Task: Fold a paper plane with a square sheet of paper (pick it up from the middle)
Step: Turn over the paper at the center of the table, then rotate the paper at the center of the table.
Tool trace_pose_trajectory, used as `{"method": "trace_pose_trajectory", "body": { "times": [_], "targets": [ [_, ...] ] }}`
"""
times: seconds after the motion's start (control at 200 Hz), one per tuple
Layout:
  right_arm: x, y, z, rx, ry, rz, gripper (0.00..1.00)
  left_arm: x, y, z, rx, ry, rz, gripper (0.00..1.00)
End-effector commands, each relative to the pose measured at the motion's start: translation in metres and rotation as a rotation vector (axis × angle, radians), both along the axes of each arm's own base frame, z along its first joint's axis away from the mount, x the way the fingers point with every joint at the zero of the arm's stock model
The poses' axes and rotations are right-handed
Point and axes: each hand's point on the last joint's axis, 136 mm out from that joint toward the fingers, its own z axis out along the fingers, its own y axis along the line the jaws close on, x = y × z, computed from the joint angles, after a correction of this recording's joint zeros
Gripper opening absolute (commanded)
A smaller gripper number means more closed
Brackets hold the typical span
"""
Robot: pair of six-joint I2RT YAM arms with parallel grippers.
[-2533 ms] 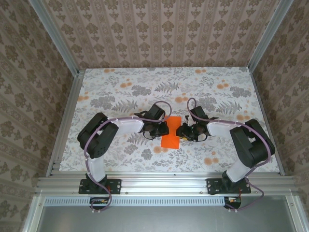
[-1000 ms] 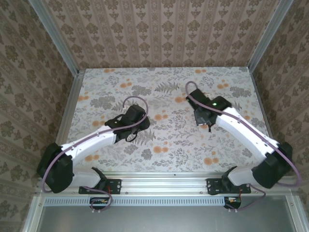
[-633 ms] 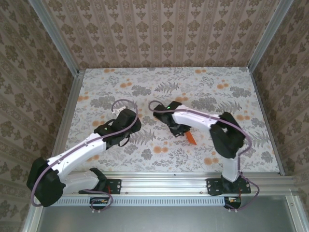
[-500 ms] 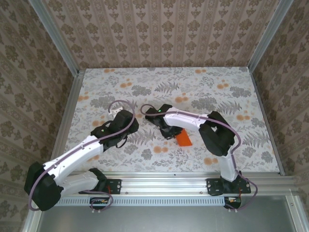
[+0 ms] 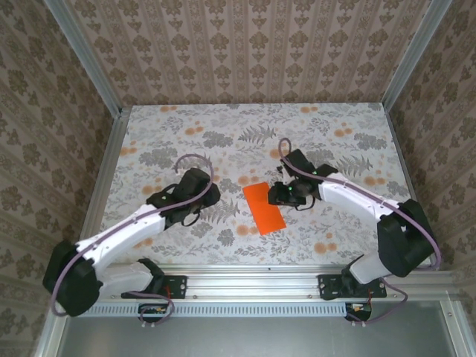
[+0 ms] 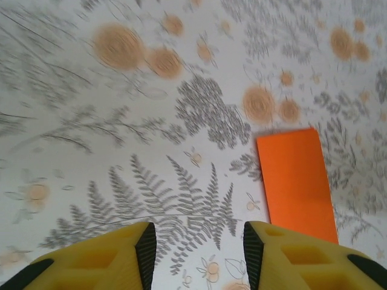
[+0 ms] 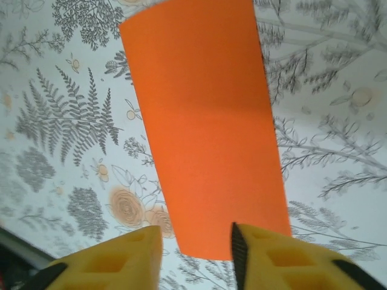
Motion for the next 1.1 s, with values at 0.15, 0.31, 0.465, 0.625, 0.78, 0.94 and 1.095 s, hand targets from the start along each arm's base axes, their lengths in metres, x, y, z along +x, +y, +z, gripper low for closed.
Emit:
{"method": "trace_pose_trajectory", "body": {
  "times": [0.15,0.31,0.465,0.625,0.78,0.94,1.095],
  "targets": [
    [-0.016,0.042,-0.023,0.291,0.102,0.048,0.16,0.005,-0.079,-0.02,-0.137,0.155,-0.22,0.37],
    [-0.02,0.035,-0.048,0.267,0.131,0.008,0.16,0.006,-0.097,-0.039,-0.133,0.219,-0.231,0.38],
    [-0.022,0.033,-0.063,0.281,0.146,-0.045,0.16,0.012,-0.113,-0.05,-0.164,0.253,-0.234,0.41],
    [-0.025,0.026,-0.077,0.27,0.159,-0.117,0.16,0.016,-0.125,-0.06,-0.166,0.285,-0.247,0.43],
    [-0.026,0.021,-0.087,0.295,0.16,-0.209,0.16,0.019,-0.133,-0.075,-0.153,0.31,-0.247,0.43],
    [-0.023,0.022,-0.086,0.333,0.138,-0.293,0.16,0.022,-0.142,-0.08,-0.152,0.31,-0.263,0.43],
    [-0.021,0.018,-0.086,0.345,0.116,-0.376,0.16,0.026,-0.149,-0.082,-0.153,0.314,-0.284,0.43]
  ]
}}
